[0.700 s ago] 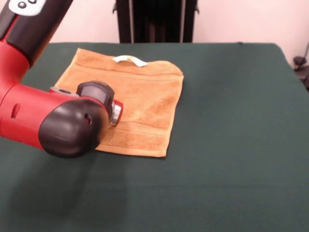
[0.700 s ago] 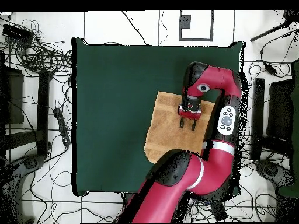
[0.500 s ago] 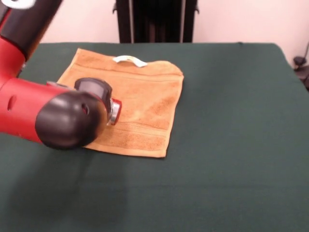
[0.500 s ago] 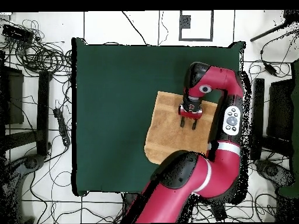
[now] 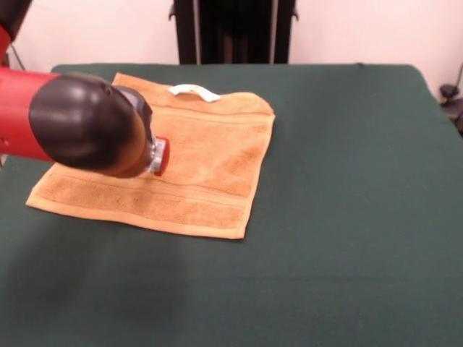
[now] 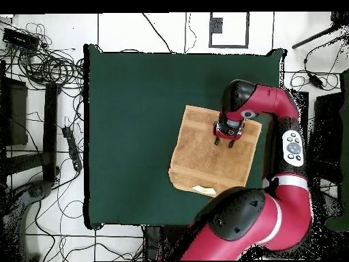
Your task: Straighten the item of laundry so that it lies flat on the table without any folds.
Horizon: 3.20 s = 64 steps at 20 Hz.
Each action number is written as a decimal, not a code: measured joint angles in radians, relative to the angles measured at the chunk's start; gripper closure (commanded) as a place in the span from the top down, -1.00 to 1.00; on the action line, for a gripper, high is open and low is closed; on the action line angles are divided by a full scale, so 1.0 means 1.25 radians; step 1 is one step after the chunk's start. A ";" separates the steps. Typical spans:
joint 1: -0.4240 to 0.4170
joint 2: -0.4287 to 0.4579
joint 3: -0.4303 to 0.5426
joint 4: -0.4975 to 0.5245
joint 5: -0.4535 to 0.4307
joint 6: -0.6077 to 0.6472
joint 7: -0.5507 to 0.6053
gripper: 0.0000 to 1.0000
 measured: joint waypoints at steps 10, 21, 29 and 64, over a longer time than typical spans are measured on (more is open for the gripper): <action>0.002 -0.010 -0.011 0.007 0.001 -0.039 0.000 1.00; 0.040 0.059 -0.010 -0.149 -0.018 0.074 0.000 1.00; 0.075 0.132 0.031 -0.324 -0.094 0.212 0.000 1.00; 0.056 0.131 0.429 -0.507 -0.461 0.239 -0.188 1.00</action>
